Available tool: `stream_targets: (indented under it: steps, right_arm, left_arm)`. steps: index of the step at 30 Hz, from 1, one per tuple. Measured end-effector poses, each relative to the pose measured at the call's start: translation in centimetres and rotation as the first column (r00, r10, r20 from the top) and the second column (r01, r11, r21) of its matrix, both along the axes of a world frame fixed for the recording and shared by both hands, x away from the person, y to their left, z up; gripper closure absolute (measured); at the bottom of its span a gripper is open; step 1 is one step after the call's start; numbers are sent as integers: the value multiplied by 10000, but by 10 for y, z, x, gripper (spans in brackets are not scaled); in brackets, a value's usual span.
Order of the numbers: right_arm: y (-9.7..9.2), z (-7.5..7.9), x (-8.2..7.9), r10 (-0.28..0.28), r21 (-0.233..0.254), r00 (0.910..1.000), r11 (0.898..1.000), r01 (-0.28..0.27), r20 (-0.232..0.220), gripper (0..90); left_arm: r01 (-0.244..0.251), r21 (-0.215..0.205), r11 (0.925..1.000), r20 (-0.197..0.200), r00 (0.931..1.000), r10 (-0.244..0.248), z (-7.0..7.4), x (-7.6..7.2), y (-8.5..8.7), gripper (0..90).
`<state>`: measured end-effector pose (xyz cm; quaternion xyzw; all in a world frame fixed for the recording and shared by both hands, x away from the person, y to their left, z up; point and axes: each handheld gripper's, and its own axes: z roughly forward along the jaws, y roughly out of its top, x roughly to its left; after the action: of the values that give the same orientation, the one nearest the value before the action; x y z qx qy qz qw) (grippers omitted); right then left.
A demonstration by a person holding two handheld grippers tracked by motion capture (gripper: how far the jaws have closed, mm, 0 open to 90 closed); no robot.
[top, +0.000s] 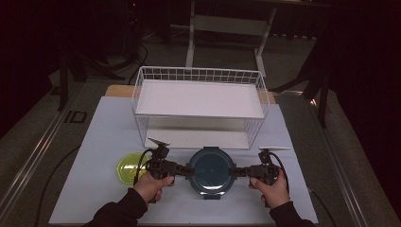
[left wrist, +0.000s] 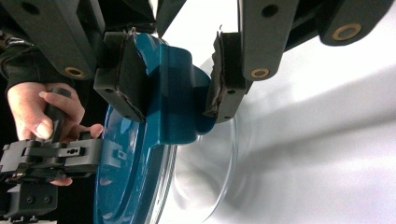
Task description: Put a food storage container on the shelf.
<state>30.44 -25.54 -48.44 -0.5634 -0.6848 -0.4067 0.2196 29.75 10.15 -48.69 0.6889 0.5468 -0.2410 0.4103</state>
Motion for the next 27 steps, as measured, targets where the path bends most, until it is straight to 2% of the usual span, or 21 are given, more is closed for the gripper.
stream_targets:
  steps: [11,16,19,22,27]
  right_arm:
    - [-1,26,-2,95,66,9991,9999,-98,415,549]
    - [1,47,0,104,168,9963,9998,-119,855,550]
    - [2,56,2,212,222,9952,9995,-235,958,551]
    - [3,70,4,270,204,9925,9994,-296,1191,552]
    - [5,94,8,210,238,9868,9994,-251,1606,553]
  left_arm:
    - [95,-125,9999,432,9990,-90,29,-1,2,567]
    - [40,-216,9998,889,9960,-20,48,0,5,569]
    - [4,-242,9997,1127,9936,24,61,1,7,570]
    - [-67,-322,9995,1219,9925,106,71,1,8,571]
    - [-166,-468,9988,1570,9873,238,95,5,11,571]
